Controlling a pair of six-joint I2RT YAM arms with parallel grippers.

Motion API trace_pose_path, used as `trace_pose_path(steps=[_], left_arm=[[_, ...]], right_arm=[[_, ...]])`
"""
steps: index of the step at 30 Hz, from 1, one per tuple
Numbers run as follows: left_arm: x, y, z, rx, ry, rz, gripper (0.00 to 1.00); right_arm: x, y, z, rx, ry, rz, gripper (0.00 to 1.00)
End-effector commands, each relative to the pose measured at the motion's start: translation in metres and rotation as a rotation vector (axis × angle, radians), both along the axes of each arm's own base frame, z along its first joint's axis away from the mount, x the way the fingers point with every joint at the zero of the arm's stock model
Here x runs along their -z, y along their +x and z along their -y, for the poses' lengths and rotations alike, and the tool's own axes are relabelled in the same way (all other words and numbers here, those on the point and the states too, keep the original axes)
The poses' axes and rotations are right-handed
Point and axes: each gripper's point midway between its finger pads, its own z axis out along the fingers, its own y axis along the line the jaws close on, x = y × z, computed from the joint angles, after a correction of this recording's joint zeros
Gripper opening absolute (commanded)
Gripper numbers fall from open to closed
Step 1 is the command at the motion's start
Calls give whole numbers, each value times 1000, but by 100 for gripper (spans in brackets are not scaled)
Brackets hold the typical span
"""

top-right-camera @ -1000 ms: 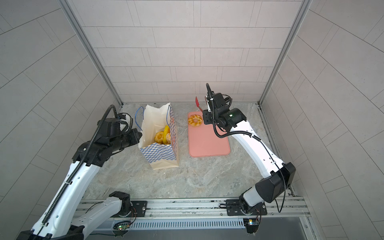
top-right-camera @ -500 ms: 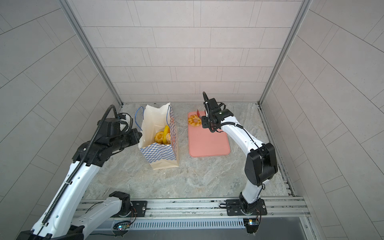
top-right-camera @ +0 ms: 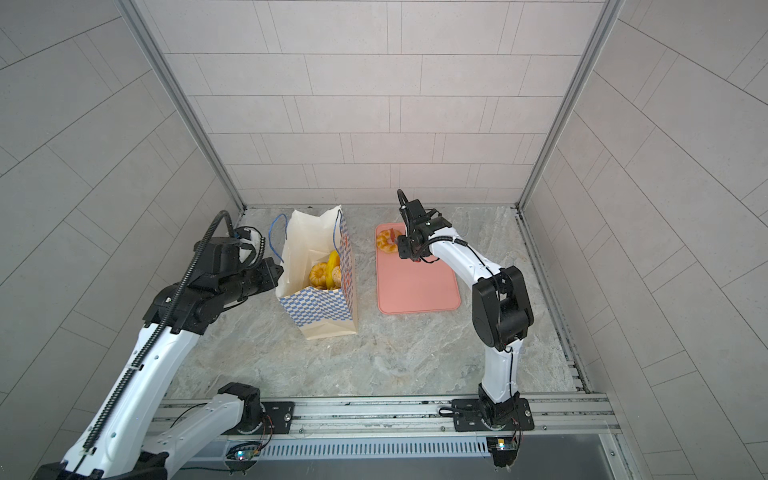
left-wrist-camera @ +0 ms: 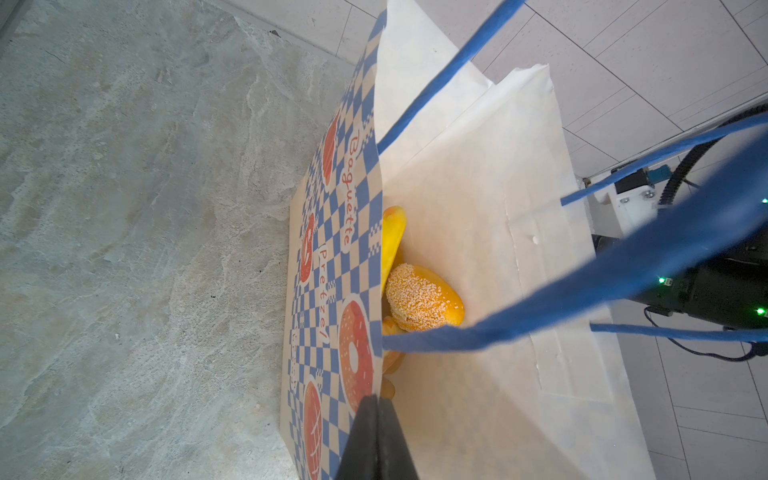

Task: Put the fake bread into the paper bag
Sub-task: 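Lower the right tongs onto the ring-shaped roll and clamp it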

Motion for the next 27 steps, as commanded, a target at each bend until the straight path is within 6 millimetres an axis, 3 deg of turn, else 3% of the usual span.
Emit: trace_pose_path(steps=[1, 16, 27], left_arm=[[-3, -3, -3, -3, 11, 19, 5], [-1, -2, -3, -5, 16, 13, 5], [0, -2, -3, -7, 17, 11, 5]], right_arm=[[-3, 8, 2, 25, -7, 16, 46], [28, 12, 1, 9, -54, -79, 46], [28, 11, 9, 36, -76, -71, 33]])
